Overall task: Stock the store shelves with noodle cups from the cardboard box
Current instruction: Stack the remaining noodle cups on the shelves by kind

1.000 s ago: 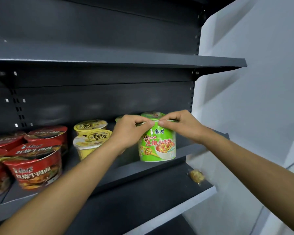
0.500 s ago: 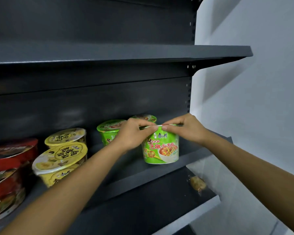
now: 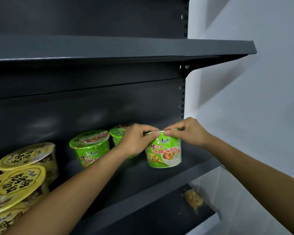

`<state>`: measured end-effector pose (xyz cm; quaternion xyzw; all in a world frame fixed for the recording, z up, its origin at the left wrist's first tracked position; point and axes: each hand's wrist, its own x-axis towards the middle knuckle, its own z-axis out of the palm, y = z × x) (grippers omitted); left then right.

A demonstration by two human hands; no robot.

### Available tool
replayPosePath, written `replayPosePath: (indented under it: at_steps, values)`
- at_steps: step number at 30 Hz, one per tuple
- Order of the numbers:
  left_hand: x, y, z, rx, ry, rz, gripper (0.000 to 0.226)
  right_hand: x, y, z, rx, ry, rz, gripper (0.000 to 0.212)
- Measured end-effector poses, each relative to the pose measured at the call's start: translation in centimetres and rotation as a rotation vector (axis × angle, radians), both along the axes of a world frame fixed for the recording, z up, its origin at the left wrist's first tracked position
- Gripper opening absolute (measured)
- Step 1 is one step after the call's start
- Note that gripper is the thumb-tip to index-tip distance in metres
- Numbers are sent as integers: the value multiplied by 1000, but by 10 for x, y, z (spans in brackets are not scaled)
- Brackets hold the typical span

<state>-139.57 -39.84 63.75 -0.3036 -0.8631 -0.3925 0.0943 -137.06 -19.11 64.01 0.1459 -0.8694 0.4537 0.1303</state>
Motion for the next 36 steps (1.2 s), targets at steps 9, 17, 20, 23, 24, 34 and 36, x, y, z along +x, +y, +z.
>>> replayPosePath:
  at_steps: [9, 17, 20, 23, 24, 34, 36]
  values:
    - [-29, 41, -7, -51, 68, 67, 23, -54, 49, -7, 15, -8, 118, 17]
    - [-42, 61, -18, -211, 125, 172, 26, -87, 69, -24, 85, -17, 216, 25]
    - [-48, 67, -22, -238, 127, 212, 27, -97, 73, -28, 82, -30, 240, 25]
    - [-52, 71, -23, -299, 167, 244, 28, -108, 77, -32, 91, -35, 246, 30]
    - [-54, 73, -22, -341, 186, 267, 29, -112, 78, -33, 99, -31, 246, 29]
    - [-69, 75, -25, -678, 245, 551, 40, -140, 76, -44, 192, 17, 272, 36]
    - [-72, 74, -24, -725, 269, 587, 42, -143, 75, -44, 200, 32, 280, 35]
